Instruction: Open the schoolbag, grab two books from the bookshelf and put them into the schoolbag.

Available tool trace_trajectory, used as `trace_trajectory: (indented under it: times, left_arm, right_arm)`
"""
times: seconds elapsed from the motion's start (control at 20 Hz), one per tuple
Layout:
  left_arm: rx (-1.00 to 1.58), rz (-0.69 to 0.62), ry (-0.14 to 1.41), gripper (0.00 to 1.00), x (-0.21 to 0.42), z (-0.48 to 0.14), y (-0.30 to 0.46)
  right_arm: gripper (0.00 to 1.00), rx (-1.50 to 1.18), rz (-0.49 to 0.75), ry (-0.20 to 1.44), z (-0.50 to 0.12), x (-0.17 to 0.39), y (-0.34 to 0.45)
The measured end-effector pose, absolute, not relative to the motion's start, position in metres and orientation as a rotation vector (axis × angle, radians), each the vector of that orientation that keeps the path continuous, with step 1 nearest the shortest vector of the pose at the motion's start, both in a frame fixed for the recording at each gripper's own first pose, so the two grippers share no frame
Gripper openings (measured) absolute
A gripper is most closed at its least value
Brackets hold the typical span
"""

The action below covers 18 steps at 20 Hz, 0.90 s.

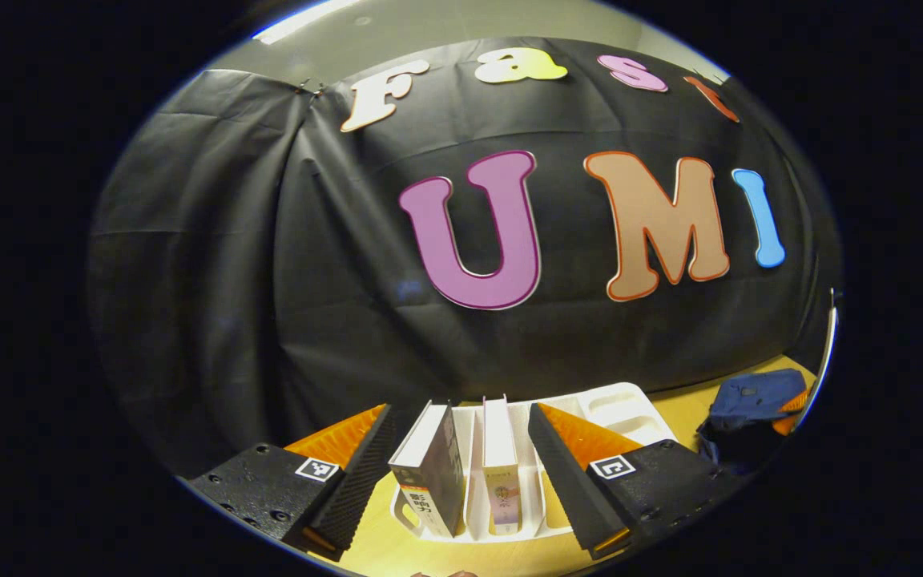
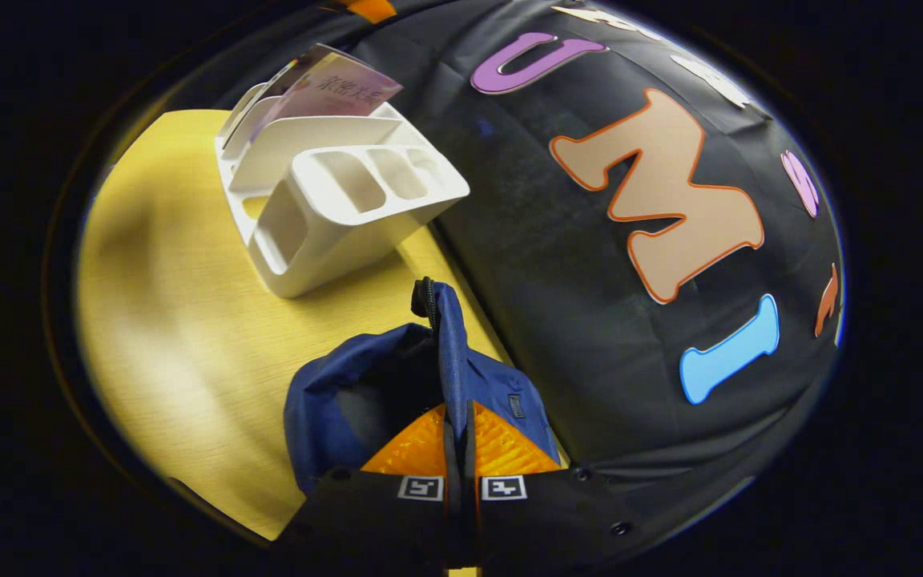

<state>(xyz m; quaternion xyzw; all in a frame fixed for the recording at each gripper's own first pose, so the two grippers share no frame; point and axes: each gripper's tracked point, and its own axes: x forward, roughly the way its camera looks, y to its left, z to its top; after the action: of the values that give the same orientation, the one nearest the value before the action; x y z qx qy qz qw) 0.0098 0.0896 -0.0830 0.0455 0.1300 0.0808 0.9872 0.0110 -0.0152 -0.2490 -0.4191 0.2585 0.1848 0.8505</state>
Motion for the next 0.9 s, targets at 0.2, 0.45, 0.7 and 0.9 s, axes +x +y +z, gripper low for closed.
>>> trace_trajectory:
  times: [0.2, 0.45, 0.7, 0.9]
  left_arm:
    - [0.133, 0.089, 0.293, 0.96, 0.035, -0.088, 0.070]
    - [0.111, 0.032, 0.403, 0.97, 0.062, -0.112, 0.061]
    - [0.066, -0.018, 0.569, 0.97, 0.085, -0.150, 0.067]
    - [0.061, -0.058, 0.695, 1.00, 0.100, -0.181, 0.075]
  right_arm:
    - [0.03, -0.855, 0.350, 0.547, -0.238, 0.015, -0.021]
    - [0.02, -0.851, 0.321, 0.545, -0.235, 0.018, -0.025]
    - [0.03, -0.866, 0.313, 0.543, -0.235, 0.014, -0.026]
    - [0.03, -0.862, 0.305, 0.549, -0.234, 0.010, -0.029]
